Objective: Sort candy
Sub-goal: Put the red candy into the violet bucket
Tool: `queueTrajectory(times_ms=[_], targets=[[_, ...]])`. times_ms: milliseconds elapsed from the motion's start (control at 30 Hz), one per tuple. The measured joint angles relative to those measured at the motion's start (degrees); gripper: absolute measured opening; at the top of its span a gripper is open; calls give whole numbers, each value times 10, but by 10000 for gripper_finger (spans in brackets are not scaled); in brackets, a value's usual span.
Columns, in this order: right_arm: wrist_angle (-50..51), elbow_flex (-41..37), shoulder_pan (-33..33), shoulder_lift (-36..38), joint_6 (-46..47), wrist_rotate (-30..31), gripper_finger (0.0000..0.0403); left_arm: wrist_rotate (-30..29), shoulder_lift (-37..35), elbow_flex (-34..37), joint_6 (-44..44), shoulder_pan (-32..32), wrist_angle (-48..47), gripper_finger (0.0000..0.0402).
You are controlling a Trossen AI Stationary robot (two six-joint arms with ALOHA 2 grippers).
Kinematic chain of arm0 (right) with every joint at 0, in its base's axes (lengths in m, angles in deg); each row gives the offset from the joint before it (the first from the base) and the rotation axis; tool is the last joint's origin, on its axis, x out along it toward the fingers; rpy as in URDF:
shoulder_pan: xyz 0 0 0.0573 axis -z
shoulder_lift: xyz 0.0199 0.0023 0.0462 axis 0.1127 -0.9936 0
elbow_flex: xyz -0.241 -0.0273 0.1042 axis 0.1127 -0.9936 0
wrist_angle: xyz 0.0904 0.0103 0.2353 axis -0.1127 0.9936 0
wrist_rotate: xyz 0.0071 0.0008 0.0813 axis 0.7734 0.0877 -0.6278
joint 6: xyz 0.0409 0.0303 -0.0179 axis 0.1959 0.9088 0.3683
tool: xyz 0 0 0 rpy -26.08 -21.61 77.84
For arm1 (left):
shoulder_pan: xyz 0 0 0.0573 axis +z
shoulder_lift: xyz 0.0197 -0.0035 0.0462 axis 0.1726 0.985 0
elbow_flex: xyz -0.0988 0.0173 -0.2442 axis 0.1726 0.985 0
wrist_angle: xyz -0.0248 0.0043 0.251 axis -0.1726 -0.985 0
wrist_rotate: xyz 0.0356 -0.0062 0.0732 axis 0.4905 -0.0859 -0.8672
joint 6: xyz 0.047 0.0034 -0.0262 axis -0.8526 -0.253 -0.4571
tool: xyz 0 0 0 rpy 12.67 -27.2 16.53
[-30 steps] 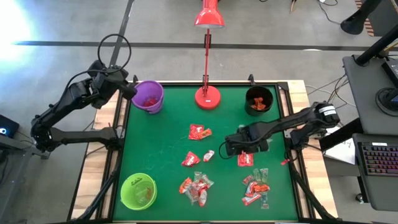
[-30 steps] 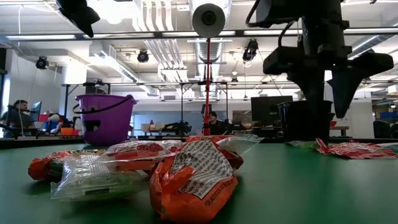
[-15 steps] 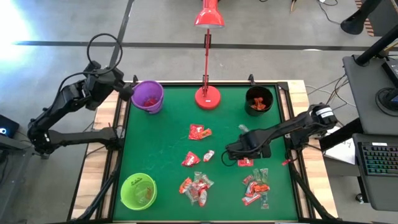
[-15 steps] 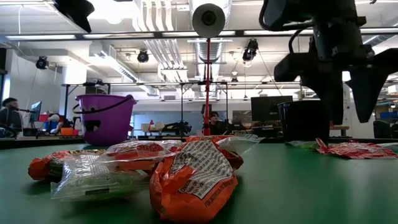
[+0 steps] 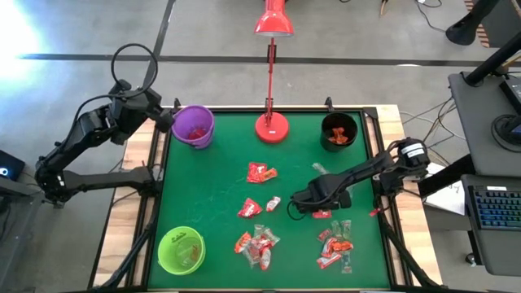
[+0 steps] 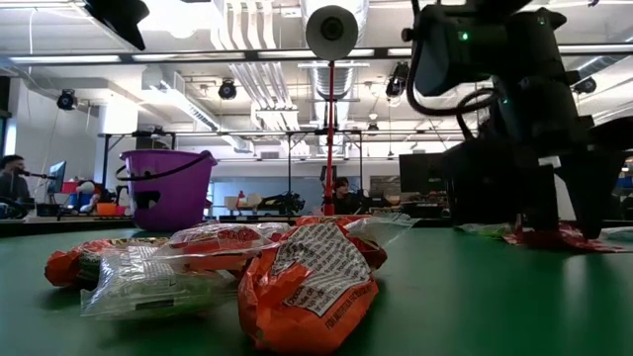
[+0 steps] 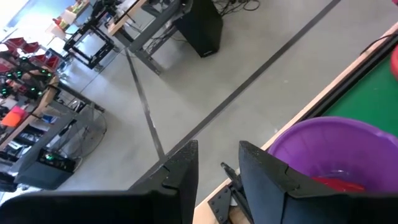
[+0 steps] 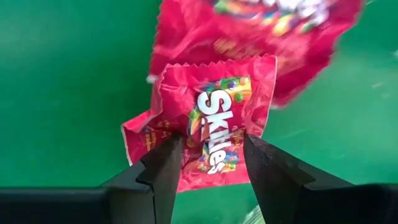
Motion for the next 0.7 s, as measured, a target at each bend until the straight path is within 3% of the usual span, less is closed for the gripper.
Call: queueTrajectory(times_ms=[333,700], targets=[[-42,-20,0,-54,10,-33,157,2,-1,0,-14,0,-1,98],[-42,-21,0,-57,10,-37,17,2,-17,0,-14,0,-3,98]])
